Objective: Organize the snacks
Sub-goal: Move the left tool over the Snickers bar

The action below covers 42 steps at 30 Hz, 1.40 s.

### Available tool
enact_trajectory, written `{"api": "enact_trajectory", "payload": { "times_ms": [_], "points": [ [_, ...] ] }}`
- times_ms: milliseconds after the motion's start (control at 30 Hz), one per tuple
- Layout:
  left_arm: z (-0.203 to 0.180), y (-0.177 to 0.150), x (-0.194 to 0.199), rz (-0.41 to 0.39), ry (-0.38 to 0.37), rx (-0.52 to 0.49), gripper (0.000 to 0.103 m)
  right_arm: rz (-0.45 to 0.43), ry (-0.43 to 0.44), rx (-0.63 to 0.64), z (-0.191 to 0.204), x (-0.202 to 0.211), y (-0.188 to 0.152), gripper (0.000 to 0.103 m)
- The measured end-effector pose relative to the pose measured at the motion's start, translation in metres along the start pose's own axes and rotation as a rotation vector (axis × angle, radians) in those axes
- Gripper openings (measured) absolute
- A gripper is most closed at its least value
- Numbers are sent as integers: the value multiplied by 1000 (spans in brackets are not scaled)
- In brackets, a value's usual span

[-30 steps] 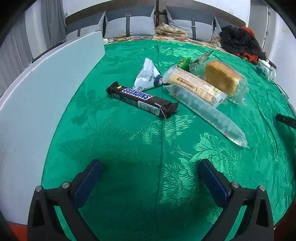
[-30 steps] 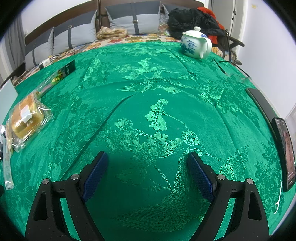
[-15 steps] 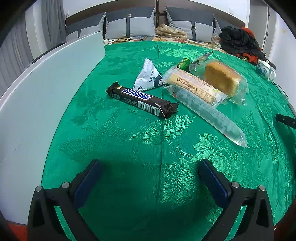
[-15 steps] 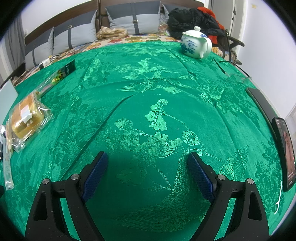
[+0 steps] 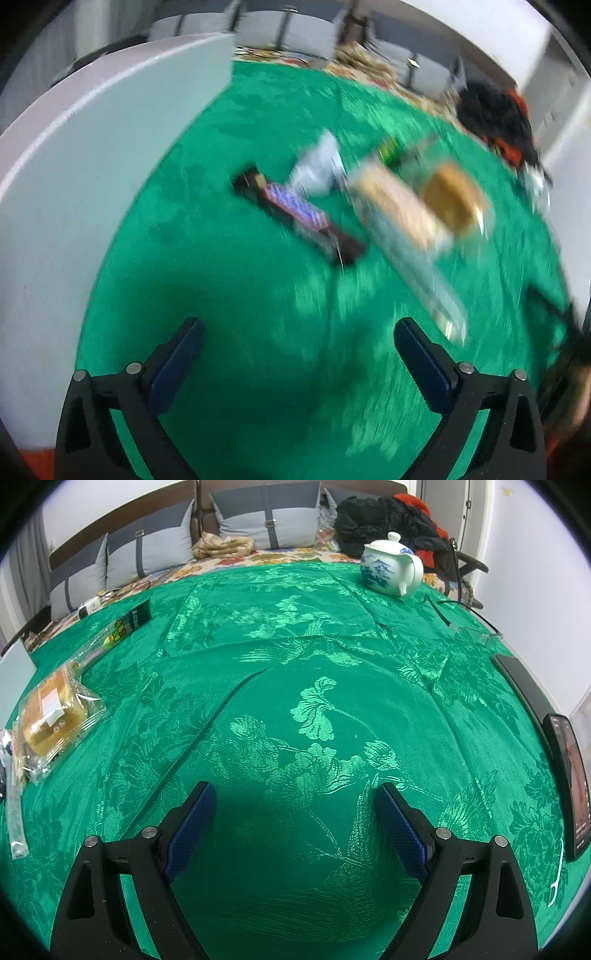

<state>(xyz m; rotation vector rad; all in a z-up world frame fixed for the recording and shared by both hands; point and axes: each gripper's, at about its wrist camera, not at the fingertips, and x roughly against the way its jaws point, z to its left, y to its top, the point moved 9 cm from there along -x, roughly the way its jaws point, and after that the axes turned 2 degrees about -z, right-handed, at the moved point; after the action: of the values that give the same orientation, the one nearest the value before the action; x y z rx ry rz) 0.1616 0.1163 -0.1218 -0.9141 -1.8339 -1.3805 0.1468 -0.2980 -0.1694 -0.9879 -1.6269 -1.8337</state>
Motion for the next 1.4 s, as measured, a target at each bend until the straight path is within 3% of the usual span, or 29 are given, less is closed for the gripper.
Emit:
{"api": "enact_trajectory", "payload": {
  "times_ms": [167, 267, 333, 367, 400, 467, 733, 833, 867, 967, 1000, 1133, 1233, 1400],
  "points": [
    [10, 50, -22, 27, 14, 127, 86, 0, 0, 0, 0, 0, 0, 91],
    [9, 59, -46, 81, 75, 120, 76, 0, 0, -1, 0, 0, 0, 91],
    [5, 63, -53, 74, 141, 58, 71, 0, 0, -1, 0, 0, 0, 91],
    [3, 62, -55, 78, 164, 28, 62, 0, 0, -1, 0, 0, 0, 91],
    [2, 63, -55, 69, 180, -6, 42, 0, 0, -1, 0, 0, 0, 91],
    [1, 60, -53, 64, 189, -60, 19, 0, 0, -1, 0, 0, 0, 91],
    [17, 22, -25, 147, 72, -186, 17, 0, 0, -1, 0, 0, 0, 91],
    [19, 14, -22, 129, 73, -214, 22, 0, 1, -1, 0, 0, 0, 91],
    [18, 13, -21, 115, 75, -216, 30, 0, 1, -1, 0, 0, 0, 91],
    [14, 16, -28, 90, 88, -200, 70, 0, 0, -1, 0, 0, 0, 91],
    [13, 15, -30, 73, 107, -206, 75, 0, 1, -1, 0, 0, 0, 91],
    [14, 14, -31, 21, 135, -200, 87, 0, 1, -1, 0, 0, 0, 91],
    [23, 12, -32, -5, 159, -173, 102, 0, 1, -1, 0, 0, 0, 91],
    [26, 11, -30, -50, 154, -184, 103, 0, 1, -1, 0, 0, 0, 91]
  ]
}}
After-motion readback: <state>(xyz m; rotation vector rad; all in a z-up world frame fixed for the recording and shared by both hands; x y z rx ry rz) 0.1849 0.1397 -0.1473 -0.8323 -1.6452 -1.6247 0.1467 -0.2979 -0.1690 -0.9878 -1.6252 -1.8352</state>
